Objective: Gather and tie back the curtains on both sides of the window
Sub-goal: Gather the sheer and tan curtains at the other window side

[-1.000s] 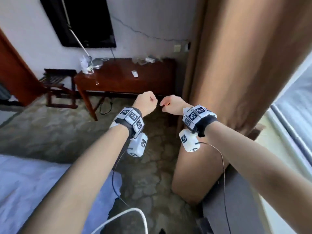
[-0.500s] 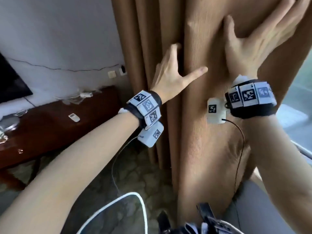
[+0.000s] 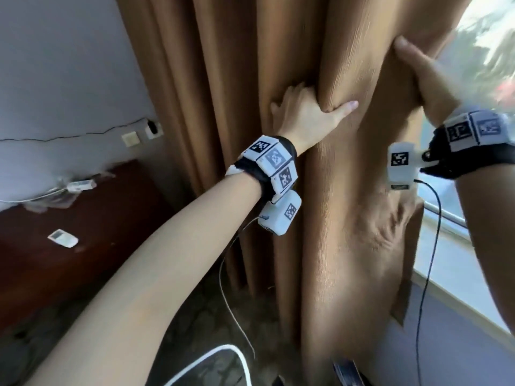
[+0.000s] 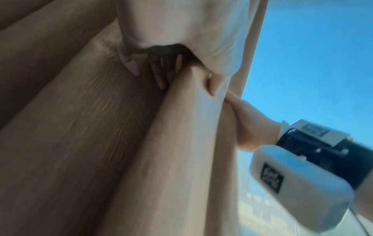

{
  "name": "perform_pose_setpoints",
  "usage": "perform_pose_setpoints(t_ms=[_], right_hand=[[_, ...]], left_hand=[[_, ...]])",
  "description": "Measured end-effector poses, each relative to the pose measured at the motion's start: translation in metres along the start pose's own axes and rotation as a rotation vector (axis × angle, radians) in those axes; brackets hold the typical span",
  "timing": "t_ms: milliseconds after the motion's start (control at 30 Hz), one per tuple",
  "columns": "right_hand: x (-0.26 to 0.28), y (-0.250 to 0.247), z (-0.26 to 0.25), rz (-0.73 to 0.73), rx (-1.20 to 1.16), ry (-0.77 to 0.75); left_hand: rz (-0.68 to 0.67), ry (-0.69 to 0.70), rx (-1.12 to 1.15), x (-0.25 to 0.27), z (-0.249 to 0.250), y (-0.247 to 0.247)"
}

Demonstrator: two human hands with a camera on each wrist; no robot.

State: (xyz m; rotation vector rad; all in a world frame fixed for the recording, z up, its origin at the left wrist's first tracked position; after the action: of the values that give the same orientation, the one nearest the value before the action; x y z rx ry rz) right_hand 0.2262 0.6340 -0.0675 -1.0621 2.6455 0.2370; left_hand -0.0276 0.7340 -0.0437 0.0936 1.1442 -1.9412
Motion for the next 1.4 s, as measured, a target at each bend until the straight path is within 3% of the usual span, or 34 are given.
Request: perform_pose_setpoints(t_ms=[33,67,200,367,567,733,1100,1400], right_hand=[[0.0,0.023,-0.008,0.033,0.056,0.017],[-0.002,0.04,-0.018,-0.034,0.148,-0.005],[-0.027,0.091,-0.011,-0.087,0.14,-0.064],[-0.085,0.155,0.005,-0.182,0.208,-0.032],[-0.152,0.221,0.019,-0.171,0.277,-0.038],[-0.22,0.297,0.035,-0.265,0.257,-0.069],[-0.377,0.501,0.092,-0.483,0.276,-0.152],[-0.456,0.628,0.131,-0.544,0.175,-0.168]], left_hand=[[-0.009,-0.009,-0.011,-0.008,-0.006,-0.001],[-0.011,-0.034,-0.021,-0.017,-0.016,-0.004],[-0.02,-0.092,-0.017,-0.053,-0.079,-0.025],[0.049,-0.117,0.015,-0.097,-0.147,-0.062],[0.157,-0.113,-0.02,-0.143,-0.202,-0.093],[0.252,-0.114,0.001,-0.192,-0.266,-0.12],[0.415,-0.257,-0.007,-0.319,-0.447,-0.183],[0.481,-0.331,-0.007,-0.38,-0.557,-0.228]])
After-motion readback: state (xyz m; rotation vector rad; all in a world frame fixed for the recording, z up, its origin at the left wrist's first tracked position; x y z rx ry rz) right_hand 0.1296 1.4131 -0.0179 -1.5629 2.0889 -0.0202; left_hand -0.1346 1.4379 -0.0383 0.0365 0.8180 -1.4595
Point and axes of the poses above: each hand's wrist, its own x-axis away from the middle knuckle, its own y-axis out of the palm, z = x × y, the point moved 9 cm from there along -x, towards the middle knuckle, and after that the axes turned 8 degrees about -z, right-handed, at the moved point
